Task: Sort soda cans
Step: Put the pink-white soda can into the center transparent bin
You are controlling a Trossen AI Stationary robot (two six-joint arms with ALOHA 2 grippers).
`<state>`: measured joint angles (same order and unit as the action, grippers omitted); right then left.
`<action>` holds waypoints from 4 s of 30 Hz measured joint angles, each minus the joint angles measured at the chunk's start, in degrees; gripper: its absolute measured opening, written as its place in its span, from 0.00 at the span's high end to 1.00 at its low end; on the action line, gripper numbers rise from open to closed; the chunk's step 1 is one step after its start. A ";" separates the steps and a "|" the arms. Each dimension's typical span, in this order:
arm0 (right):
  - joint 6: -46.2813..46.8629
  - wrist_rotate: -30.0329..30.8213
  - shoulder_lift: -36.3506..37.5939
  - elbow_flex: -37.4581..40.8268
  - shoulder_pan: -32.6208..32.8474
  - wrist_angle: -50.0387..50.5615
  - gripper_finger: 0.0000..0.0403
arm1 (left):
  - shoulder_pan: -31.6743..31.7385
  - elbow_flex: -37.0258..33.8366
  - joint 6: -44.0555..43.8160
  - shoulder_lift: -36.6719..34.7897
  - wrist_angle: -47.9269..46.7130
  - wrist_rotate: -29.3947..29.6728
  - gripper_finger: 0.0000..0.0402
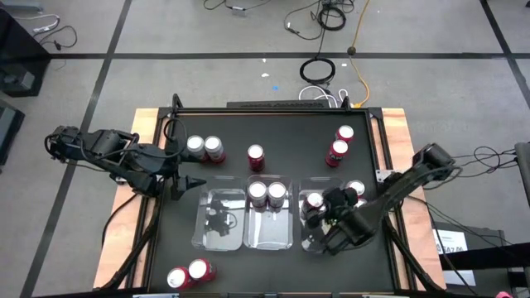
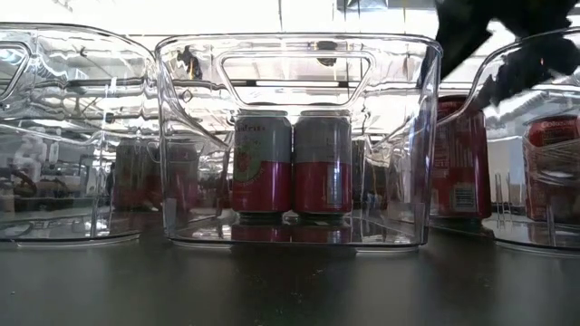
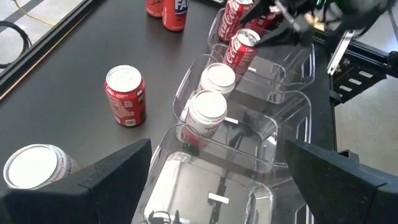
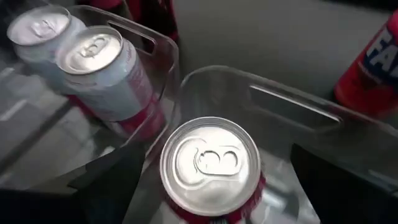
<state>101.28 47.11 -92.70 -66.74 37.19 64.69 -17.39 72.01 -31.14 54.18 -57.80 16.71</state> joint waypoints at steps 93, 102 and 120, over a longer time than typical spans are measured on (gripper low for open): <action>-0.22 -17.65 -9.18 2.16 -8.12 -14.05 1.00 | 0.00 0.00 3.03 0.01 -0.13 -0.61 0.07; 0.04 -20.04 -9.18 -0.38 -6.59 -13.11 1.00 | 0.00 0.00 3.02 0.01 -0.13 -0.61 0.07; 0.72 -20.39 -8.92 -28.04 5.31 3.25 1.00 | 0.00 0.00 3.04 0.01 0.83 1.40 0.07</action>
<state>102.00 26.72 -101.62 -94.78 42.50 67.94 -17.39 72.01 -28.10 54.19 -56.97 18.11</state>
